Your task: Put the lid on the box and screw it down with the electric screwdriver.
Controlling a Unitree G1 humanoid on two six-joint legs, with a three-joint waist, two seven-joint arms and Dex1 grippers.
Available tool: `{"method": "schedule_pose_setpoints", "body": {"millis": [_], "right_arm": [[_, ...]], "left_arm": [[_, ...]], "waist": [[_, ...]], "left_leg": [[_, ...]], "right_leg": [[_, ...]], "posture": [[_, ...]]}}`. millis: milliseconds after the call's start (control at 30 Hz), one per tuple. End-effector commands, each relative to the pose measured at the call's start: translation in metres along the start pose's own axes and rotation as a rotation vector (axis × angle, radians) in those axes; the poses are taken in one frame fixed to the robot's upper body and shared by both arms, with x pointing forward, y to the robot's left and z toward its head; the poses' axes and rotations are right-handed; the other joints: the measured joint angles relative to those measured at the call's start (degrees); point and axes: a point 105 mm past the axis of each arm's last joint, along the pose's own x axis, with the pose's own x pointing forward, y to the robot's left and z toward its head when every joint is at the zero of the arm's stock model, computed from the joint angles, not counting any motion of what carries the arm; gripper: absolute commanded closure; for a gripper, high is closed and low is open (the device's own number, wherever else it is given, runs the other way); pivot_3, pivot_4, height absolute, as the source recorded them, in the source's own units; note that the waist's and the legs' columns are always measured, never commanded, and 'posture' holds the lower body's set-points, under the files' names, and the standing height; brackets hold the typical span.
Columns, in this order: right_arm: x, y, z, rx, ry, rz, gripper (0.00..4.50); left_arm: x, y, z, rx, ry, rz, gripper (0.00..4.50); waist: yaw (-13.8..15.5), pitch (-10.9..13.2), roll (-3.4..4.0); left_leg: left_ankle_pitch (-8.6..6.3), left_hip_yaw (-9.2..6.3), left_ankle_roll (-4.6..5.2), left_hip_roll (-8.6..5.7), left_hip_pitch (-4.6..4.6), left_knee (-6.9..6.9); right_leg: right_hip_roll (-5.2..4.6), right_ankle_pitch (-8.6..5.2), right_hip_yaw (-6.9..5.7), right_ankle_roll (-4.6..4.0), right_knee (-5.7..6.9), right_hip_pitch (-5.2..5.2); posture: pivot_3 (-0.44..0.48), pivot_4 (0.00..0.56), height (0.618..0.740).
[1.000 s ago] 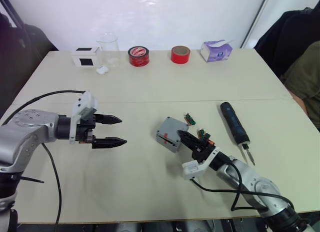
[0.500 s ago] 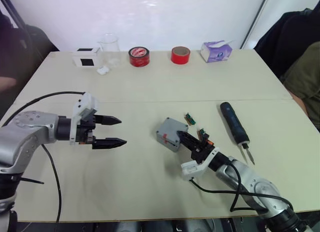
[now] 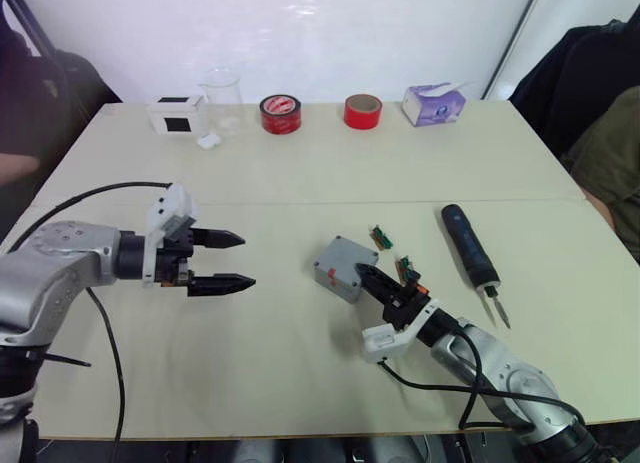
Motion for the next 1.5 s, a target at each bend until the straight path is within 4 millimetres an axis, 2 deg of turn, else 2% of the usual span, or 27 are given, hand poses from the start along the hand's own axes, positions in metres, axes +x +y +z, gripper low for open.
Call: {"method": "schedule_pose_setpoints", "body": {"millis": [33, 733, 1000, 1367, 1500], "right_arm": [[0.002, -0.005, -0.003, -0.025, 0.001, -0.015, 4.27], [0.005, -0.01, -0.002, -0.043, -0.066, -0.04, 4.27], [0.005, -0.004, -0.009, -0.021, -0.045, -0.014, 4.27], [-0.001, 0.005, -0.007, -0.024, -0.051, 0.008, 4.27], [-0.003, 0.014, -0.005, -0.026, -0.054, 0.03, 4.27]], "left_arm": [[0.001, -0.001, 0.01, 0.055, -0.017, -0.006, 0.01], [0.001, -0.003, 0.007, 0.06, -0.022, 0.005, 0.01], [0.003, -0.003, 0.006, 0.061, -0.028, 0.011, 0.01], [0.002, -0.003, 0.007, 0.067, -0.025, 0.014, 0.01], [0.003, -0.002, 0.009, 0.066, -0.03, 0.012, 0.01]], "waist": [[0.0, 0.0, 0.0], [-0.1, 0.0, 0.0], [-0.1, 0.0, 0.0], [0.0, 0.0, 0.0], [0.0, 0.0, 0.0]], "left_leg": [[0.0, 0.0, 0.0, 0.0, 0.0, 0.0], [0.0, 0.0, 0.0, 0.01, 0.01, 0.01], [0.0, -0.01, 0.0, 0.01, 0.01, 0.01], [0.0, -0.01, 0.0, 0.0, 0.03, 0.01], [0.0, -0.01, 0.0, 0.0, 0.03, 0.01]], "right_leg": [[0.0, 0.0, 0.0, 0.0, 0.0, 0.0], [0.0, 0.0, 0.01, 0.0, 0.01, 0.0], [0.0, 0.0, 0.0, 0.0, 0.01, 0.02], [-0.01, 0.0, 0.01, 0.0, 0.01, 0.03], [-0.01, 0.0, 0.0, 0.0, 0.01, 0.03]], "posture": [[0.0, 0.15, 0.74], [0.0, 0.15, 0.74], [0.0, 0.15, 0.74], [0.0, 0.15, 0.74], [0.0, 0.15, 0.74]]}}
